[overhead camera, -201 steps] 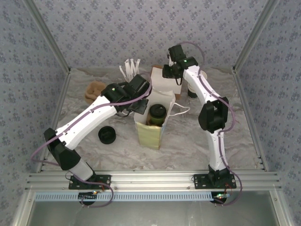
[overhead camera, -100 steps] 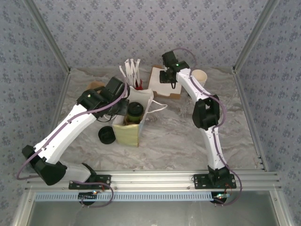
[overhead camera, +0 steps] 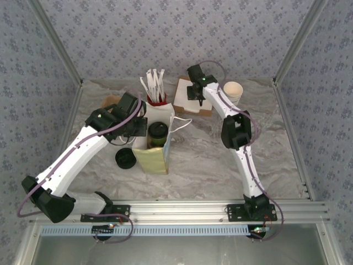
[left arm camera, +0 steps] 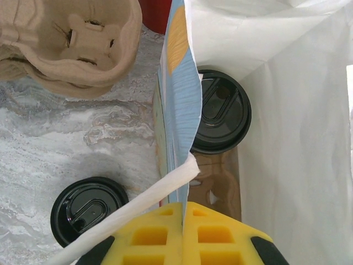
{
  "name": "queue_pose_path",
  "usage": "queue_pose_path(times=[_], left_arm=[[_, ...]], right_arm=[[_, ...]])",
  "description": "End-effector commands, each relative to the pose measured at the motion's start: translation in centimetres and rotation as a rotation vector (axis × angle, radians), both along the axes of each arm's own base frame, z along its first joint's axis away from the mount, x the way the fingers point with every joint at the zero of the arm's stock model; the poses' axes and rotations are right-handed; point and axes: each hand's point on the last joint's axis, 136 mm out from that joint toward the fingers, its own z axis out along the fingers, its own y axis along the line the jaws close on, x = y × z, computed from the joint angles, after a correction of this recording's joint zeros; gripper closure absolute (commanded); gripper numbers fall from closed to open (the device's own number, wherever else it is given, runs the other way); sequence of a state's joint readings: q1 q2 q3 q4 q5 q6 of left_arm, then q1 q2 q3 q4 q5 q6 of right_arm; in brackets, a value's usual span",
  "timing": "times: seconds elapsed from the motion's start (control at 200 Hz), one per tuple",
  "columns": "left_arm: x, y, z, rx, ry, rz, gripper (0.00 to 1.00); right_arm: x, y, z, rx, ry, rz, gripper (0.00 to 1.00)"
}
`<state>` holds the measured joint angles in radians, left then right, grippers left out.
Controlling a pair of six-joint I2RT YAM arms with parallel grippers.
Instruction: Pack the takeout coffee
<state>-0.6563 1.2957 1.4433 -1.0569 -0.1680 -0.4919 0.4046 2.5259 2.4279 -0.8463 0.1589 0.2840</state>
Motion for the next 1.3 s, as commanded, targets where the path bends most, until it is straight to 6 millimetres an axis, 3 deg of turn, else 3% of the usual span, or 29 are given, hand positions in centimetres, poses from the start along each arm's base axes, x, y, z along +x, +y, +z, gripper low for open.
queue_pose_path(times=[0.0, 0.695, 0.974, 1.294], left_arm=[[-0.4, 0.0, 0.8, -0.042, -0.016, 0.001, 0.95], [-0.3, -0.6, 0.8, -0.055, -0.024, -0.034, 0.98], [-0.4, -1.3, 0.3, -0.068, 0.000, -0.057, 0.98], [-0.5, -1.5, 0.3, -0.068, 0.006, -0.066, 0.99]], right_arm=[[0.6, 0.2, -0.7, -0.020, -0.016, -0.020, 0.56], [1.6, -0.1, -3.4, -0.049, -0.012, -0.040, 0.56], [1.6, -0.4, -2.4, -0.060, -0.027, -0.043, 0.78], [2.0, 0.0, 1.8, -0.029, -0.100, -0.032, 0.99]])
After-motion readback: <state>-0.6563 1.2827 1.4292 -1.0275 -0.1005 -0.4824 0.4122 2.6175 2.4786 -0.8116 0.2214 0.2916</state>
